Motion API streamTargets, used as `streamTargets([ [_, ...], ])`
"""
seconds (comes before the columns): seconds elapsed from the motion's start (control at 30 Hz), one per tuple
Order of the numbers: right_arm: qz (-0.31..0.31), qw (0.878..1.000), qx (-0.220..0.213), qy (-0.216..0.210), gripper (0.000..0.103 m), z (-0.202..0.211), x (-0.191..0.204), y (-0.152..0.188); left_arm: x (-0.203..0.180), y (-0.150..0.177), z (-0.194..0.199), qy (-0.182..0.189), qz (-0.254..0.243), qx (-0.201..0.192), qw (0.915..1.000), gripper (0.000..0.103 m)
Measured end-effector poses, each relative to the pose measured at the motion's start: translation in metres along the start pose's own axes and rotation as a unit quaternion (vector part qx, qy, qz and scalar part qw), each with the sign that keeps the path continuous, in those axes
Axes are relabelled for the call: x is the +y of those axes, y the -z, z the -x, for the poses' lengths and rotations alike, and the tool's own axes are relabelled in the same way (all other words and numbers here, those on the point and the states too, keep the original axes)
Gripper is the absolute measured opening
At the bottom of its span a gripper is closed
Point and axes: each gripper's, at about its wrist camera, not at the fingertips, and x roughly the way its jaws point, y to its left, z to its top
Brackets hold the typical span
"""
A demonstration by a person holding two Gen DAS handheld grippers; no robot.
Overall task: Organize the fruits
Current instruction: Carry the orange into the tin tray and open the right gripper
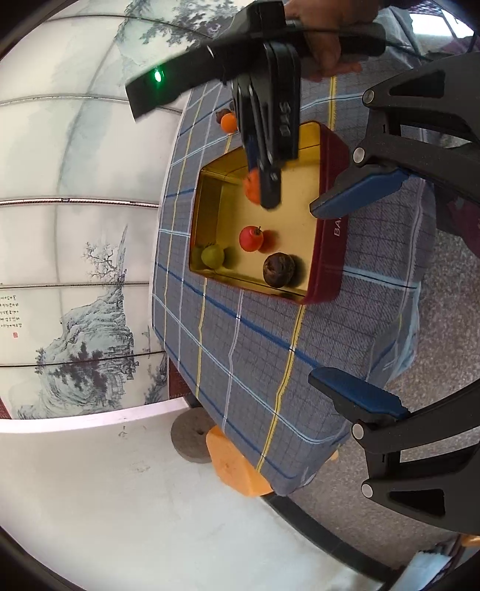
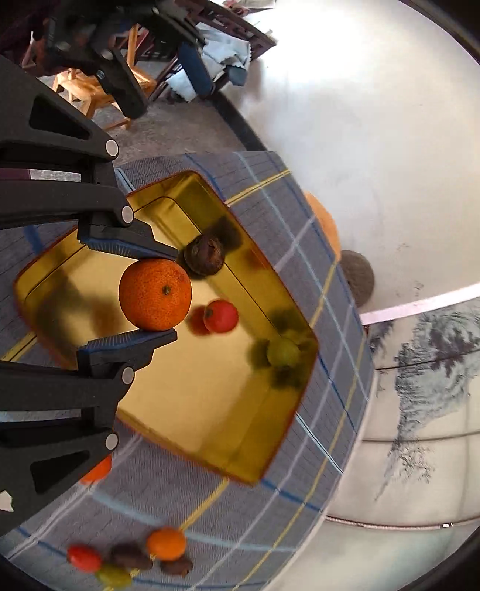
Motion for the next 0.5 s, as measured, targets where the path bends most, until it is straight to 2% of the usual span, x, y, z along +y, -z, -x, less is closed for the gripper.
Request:
streamTargets([
  [0.2,0.021,0.999,0.031,0.009,0.034,-0.027,0.019,0.004,0.005,0.002,-0.004,0.000,0.006,0.014,0.9999,0.083],
  [0.33,0.017,0.999,0.030,0.006,0.036,-0.032,0.022,0.003,0.006,0.005,-0.005,-0.003,0.006,0.020,0.9998,0.083],
  [0.37,0.017,0.999,0.027,0.004,0.038,-0.031,0.023,0.002,0.006,0.005,-0.006,-0.004,0.004,0.021,0.9998,0.083],
  [0.43,0.014,1.000,0.018,0.004,0.049,-0.028,0.023,0.001,0.004,0.006,-0.006,-0.006,0.001,0.022,0.9997,0.083],
  [0.5,0.012,1.000,0.009,0.001,0.049,-0.024,0.023,-0.002,0.003,0.006,-0.006,-0.005,0.000,0.024,0.9997,0.083],
])
